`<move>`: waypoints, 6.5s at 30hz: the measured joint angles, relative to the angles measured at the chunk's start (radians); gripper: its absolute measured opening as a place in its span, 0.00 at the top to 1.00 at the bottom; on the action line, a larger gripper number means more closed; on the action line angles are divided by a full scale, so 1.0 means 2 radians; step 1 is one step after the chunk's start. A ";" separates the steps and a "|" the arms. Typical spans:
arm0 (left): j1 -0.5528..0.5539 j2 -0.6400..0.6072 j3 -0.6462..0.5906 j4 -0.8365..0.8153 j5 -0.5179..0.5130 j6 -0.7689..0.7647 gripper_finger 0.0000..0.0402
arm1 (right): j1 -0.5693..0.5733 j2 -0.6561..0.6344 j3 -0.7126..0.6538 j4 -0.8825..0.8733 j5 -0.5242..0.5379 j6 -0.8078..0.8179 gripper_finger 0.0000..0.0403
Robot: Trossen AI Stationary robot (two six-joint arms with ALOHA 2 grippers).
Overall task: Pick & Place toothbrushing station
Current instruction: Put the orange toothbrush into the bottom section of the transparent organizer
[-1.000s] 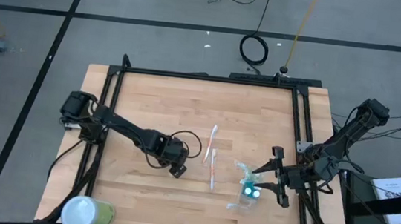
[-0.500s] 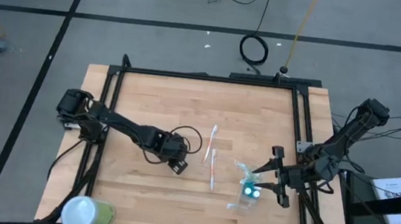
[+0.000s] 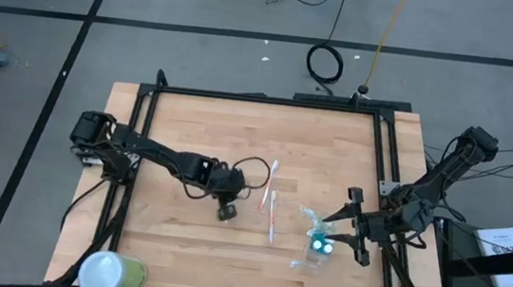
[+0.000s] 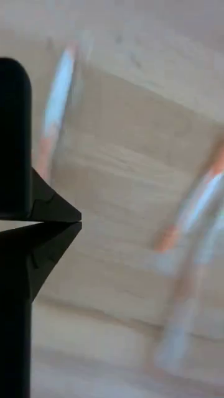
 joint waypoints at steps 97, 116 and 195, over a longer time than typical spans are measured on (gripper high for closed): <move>0.103 -0.014 0.020 0.444 0.136 0.396 1.00 | -0.317 0.149 0.000 0.267 -0.172 0.118 0.52; 0.101 -0.013 0.020 0.445 0.119 0.378 0.93 | -0.326 0.165 0.000 0.290 -0.219 0.088 0.97; 0.067 0.036 0.020 0.287 -0.016 0.253 0.43 | -0.119 0.131 -0.057 0.225 -0.368 0.245 0.61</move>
